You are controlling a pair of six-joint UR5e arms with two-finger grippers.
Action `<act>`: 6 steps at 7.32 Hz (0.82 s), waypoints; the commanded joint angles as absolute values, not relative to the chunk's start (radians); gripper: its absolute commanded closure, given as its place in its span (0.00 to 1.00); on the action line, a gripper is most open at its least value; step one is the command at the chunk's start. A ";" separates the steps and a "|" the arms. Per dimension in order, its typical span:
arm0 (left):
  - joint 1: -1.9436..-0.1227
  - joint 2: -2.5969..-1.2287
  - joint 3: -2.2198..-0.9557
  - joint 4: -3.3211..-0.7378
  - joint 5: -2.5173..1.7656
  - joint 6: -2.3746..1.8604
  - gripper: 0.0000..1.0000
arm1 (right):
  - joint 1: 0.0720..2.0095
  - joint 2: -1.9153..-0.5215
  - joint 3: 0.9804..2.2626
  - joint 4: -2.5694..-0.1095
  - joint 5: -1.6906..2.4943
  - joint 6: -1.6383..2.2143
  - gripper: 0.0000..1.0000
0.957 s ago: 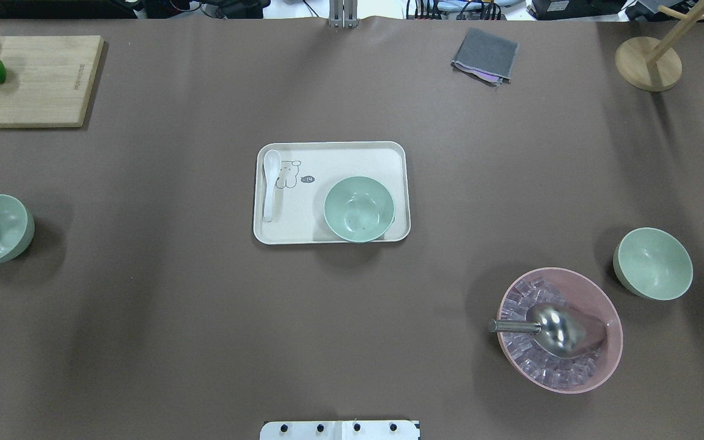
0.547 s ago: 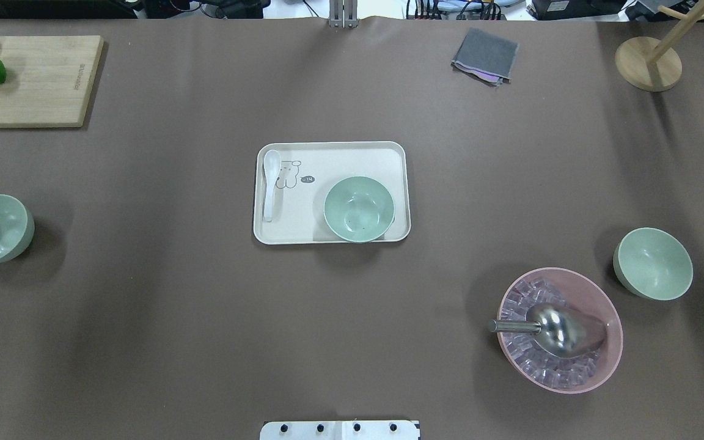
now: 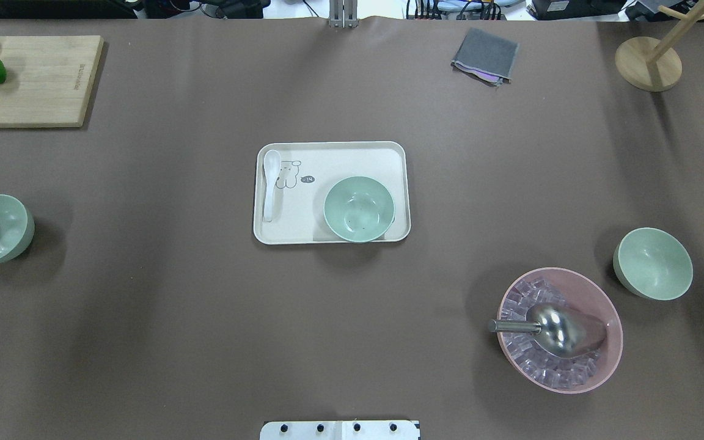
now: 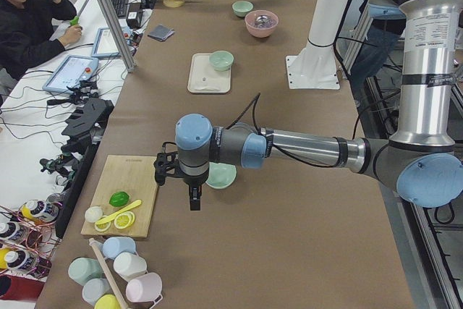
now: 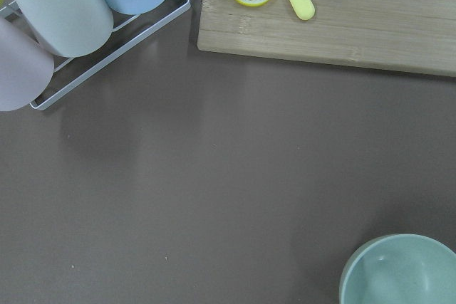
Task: Stack green bowls together
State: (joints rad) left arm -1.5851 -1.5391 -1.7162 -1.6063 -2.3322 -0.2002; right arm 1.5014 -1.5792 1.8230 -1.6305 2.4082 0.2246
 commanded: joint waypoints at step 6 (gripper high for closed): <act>-1.494 -1.615 -1.766 -1.646 -2.401 -0.412 0.02 | 1.493 -1.554 1.819 -1.629 2.405 0.238 0.00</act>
